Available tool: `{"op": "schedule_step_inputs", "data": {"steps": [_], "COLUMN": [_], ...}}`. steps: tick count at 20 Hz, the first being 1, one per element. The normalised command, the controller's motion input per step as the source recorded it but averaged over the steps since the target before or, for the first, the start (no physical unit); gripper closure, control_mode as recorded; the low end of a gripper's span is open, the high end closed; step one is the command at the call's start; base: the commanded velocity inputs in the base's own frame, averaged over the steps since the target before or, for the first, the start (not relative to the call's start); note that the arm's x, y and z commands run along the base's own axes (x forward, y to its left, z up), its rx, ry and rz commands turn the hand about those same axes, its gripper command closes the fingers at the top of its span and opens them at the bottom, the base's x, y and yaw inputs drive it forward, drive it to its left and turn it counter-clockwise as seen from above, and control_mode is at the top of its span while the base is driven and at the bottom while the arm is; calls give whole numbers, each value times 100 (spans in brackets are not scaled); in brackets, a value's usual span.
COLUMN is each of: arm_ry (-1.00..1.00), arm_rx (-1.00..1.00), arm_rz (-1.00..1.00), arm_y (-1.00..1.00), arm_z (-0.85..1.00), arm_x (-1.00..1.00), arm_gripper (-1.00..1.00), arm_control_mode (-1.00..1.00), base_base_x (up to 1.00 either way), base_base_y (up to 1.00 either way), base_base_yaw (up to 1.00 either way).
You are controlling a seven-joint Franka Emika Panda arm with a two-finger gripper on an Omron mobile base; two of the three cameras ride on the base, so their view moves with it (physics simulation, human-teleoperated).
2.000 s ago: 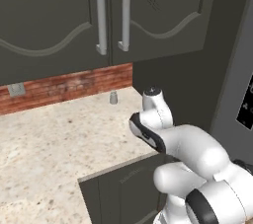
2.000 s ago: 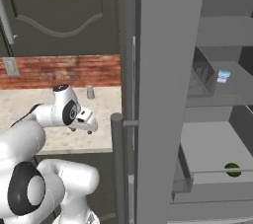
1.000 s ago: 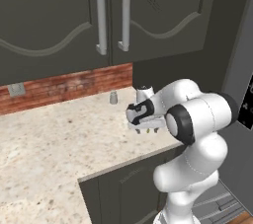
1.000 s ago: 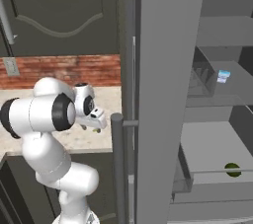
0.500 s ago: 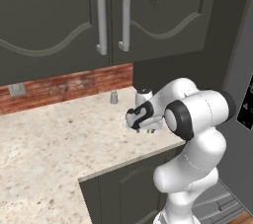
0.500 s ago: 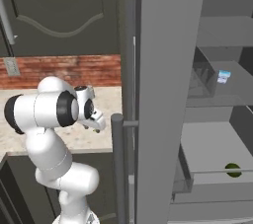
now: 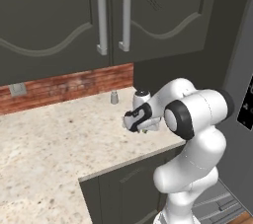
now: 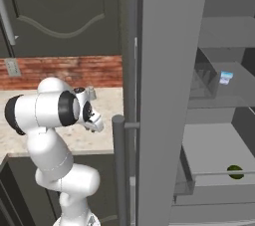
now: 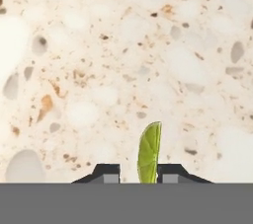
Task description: Place the lemon wedge and lime inside the fridge drawer. Close the drawer after placing the vegetables.
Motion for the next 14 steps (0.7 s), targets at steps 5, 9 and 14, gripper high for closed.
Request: {"op": "schedule_step_inputs", "data": {"steps": [5, 9, 14], "arm_ry": [-5, -2, -1], "arm_rx": [7, 5, 2], "arm_rz": [0, 0, 0], "arm_y": [-8, 0, -19], "arm_z": [-24, 0, 0], "arm_x": [24, 20, 23], "arm_gripper": [100, 100, 100], "arm_control_mode": [-100, -100, -100], "base_base_x": [0, 0, 0], "base_base_y": [0, 0, 0], "base_base_yaw": [0, 0, 0]}}
